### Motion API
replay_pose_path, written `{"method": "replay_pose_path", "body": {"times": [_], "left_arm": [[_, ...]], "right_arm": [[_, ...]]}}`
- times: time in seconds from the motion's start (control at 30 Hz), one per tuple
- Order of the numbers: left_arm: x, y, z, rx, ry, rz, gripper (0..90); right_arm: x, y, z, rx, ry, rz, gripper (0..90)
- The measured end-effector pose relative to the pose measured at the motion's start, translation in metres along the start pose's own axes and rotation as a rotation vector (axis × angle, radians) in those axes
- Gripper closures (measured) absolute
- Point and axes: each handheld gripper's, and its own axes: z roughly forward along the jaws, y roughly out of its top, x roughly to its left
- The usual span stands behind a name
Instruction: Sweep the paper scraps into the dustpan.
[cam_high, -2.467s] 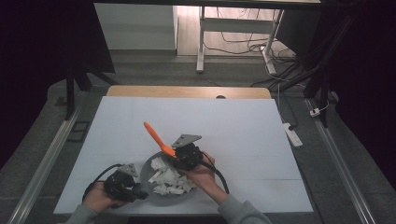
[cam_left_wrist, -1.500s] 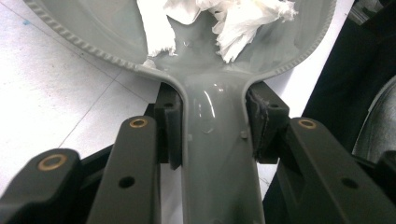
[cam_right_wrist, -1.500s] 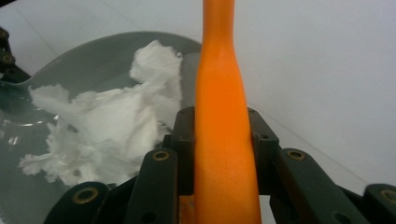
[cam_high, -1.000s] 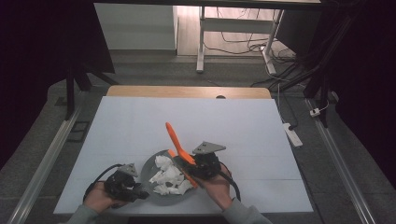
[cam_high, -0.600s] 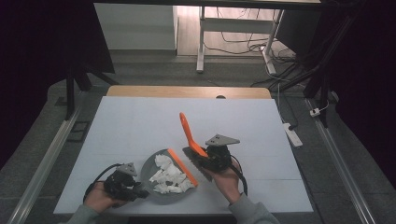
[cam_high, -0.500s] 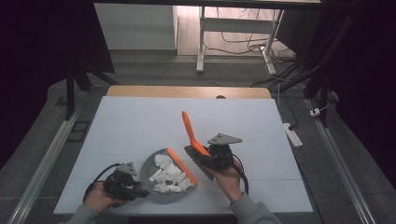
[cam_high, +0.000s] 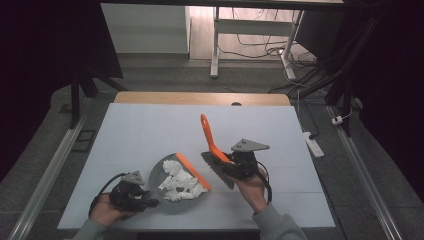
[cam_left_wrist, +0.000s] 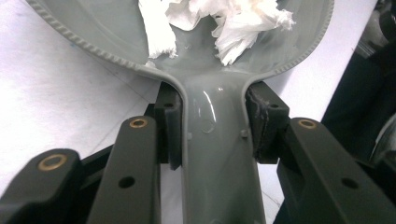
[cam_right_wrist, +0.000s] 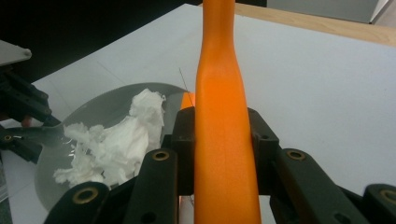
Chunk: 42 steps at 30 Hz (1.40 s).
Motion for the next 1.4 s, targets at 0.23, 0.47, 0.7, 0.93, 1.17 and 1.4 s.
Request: {"method": "replay_pose_path", "body": {"times": [0.23, 0.47, 0.7, 0.93, 1.17, 1.4], "left_arm": [[0.001, 0.000, -0.009, -0.072, 0.036, -0.048, 61.3], [-0.001, 0.002, -0.014, -0.158, 0.059, -0.108, 61.3], [-0.002, 0.002, -0.018, -0.208, 0.094, -0.157, 61.2], [0.001, -0.001, -0.025, -0.261, 0.125, -0.212, 61.3], [0.004, -0.004, -0.029, -0.310, 0.151, -0.260, 61.3], [0.006, -0.006, -0.031, -0.330, 0.153, -0.289, 61.3]], "right_arm": [[-0.008, 0.003, -0.006, -0.016, 0.040, -0.040, 70.1], [-0.016, 0.002, -0.015, -0.031, 0.067, -0.072, 70.1], [-0.021, -0.002, -0.030, -0.043, 0.072, -0.081, 70.2], [-0.030, -0.012, -0.049, -0.048, 0.050, -0.063, 70.2], [-0.044, -0.019, -0.061, -0.054, 0.034, -0.035, 70.1], [-0.050, -0.020, -0.063, -0.042, 0.033, -0.027, 70.1]]}}
